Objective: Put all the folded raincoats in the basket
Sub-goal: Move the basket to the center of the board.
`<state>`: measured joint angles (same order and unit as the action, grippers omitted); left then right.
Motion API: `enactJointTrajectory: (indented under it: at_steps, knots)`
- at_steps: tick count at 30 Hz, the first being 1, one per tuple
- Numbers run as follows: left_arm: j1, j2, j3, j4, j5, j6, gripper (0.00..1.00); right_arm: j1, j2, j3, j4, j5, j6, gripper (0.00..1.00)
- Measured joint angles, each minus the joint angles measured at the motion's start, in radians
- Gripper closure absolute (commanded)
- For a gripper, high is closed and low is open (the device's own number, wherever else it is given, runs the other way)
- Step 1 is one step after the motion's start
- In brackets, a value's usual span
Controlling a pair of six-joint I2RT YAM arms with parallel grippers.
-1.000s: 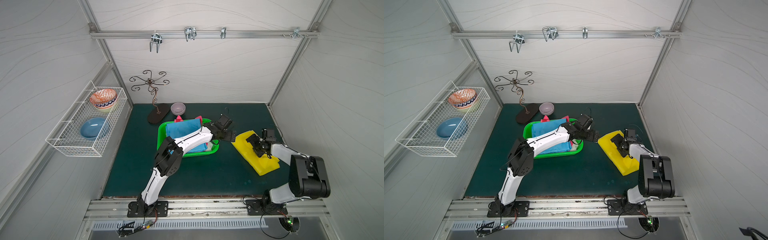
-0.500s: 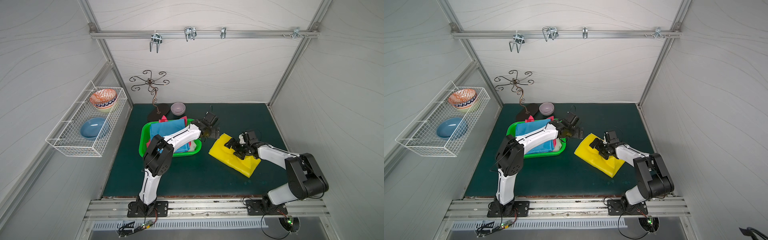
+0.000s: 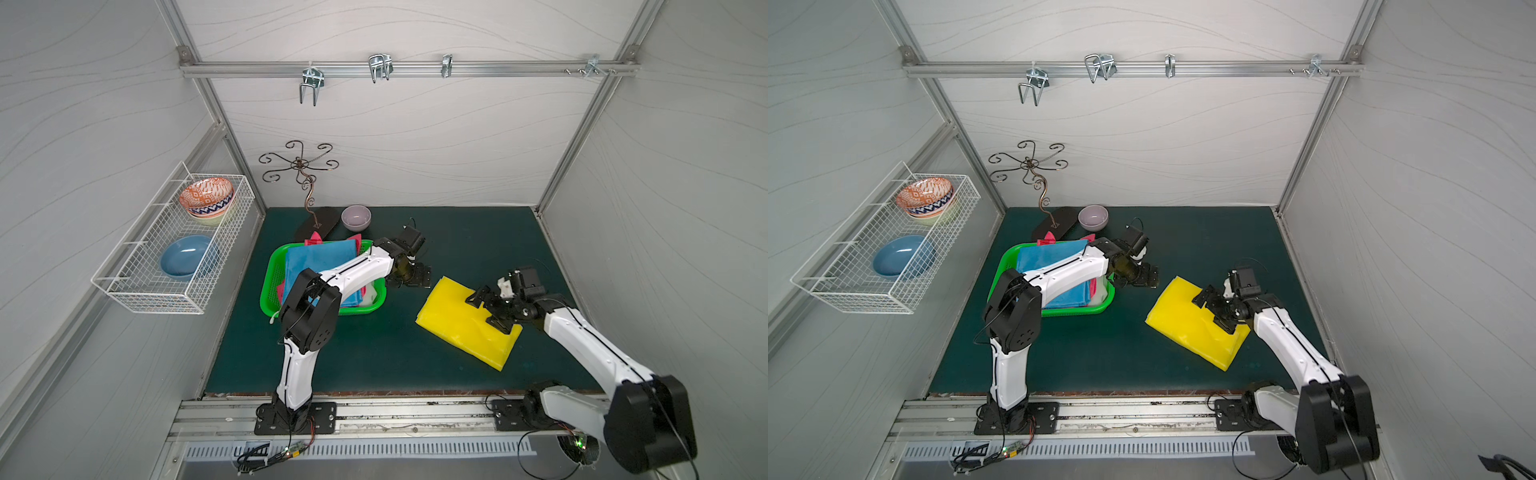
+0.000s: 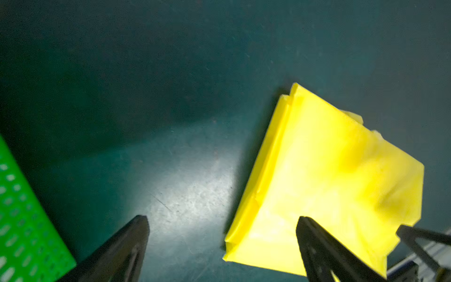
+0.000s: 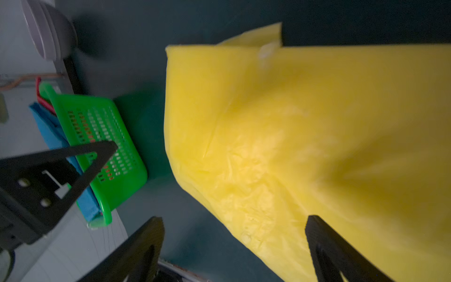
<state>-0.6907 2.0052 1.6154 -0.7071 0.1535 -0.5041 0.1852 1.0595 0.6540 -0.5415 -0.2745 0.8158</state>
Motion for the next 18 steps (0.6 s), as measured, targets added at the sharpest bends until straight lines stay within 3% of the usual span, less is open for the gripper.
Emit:
enactJointTrajectory:
  at_steps: [4,7,18]
  knots:
    - [-0.06,0.0,0.0,0.005,0.047,0.004,0.02,-0.135,-0.13,-0.047,-0.112,0.107,0.032,0.06]
    - [-0.097,0.003,0.0,0.013,0.069,0.003,0.04,-0.198,-0.133,-0.056,-0.171,0.15,0.033,0.05]
    - [-0.123,0.143,0.004,0.066,0.116,-0.003,0.07,-0.297,-0.059,-0.163,-0.185,0.1,0.03,0.06]
